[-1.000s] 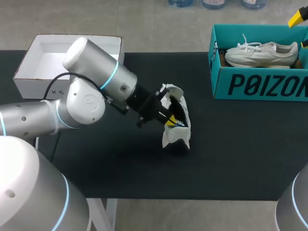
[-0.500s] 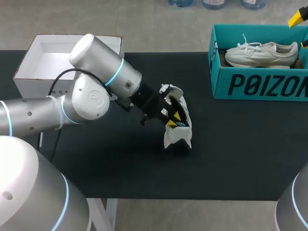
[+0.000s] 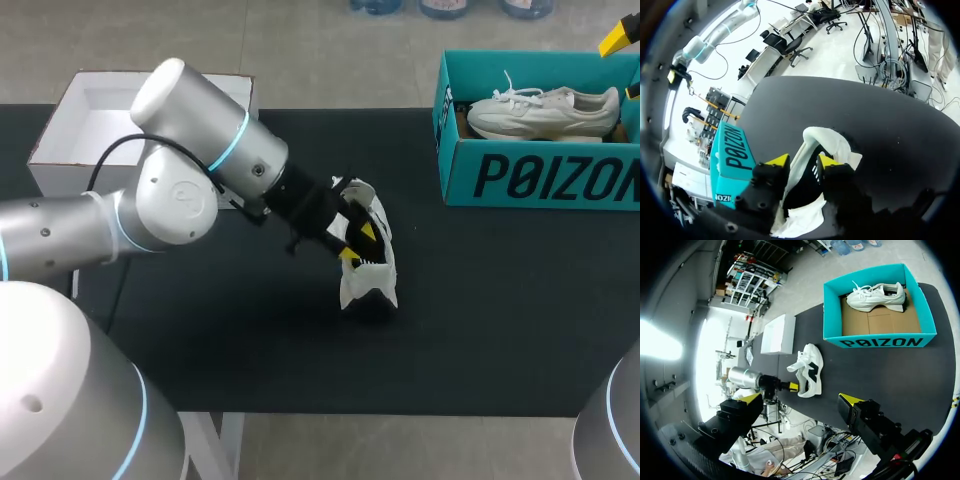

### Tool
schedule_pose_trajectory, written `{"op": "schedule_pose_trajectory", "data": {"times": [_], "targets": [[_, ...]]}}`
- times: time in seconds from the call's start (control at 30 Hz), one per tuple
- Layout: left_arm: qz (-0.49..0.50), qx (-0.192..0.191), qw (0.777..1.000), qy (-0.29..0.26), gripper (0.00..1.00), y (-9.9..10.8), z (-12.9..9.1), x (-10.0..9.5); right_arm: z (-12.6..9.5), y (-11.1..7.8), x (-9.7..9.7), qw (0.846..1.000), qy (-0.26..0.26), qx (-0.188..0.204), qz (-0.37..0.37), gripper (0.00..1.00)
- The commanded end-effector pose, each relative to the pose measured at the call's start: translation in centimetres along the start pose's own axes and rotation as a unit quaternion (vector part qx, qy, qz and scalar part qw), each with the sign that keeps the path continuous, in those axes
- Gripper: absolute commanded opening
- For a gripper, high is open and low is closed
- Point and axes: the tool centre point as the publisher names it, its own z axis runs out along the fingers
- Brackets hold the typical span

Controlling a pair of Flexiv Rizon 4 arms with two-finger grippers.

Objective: Take the shoe out of the shoebox, open the shoe tongue, remove and reinsert the insole, then place the shoe into the shoebox

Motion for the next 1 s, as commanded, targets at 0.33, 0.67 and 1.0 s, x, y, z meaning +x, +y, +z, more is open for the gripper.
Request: {"op": "schedule_pose_trajectory", "data": {"times": [0.33,0.67,1.0], "targets": [[0.042,0.063,0.975,0.210,0.00,0.9,-0.8,-1.7,0.0,0.2,0.0,1.000,-0.002,0.002,0.000,1.00],[0.136,0.038,0.946,0.291,0.00,0.7,1.8,-1.2,0.0,0.2,0.0,1.000,-0.002,0.002,0.000,1.00],[0.145,0.064,0.917,0.366,0.00,1.6,3.6,1.1,0.0,0.2,0.0,1.000,-0.002,0.002,0.000,1.00]]}}
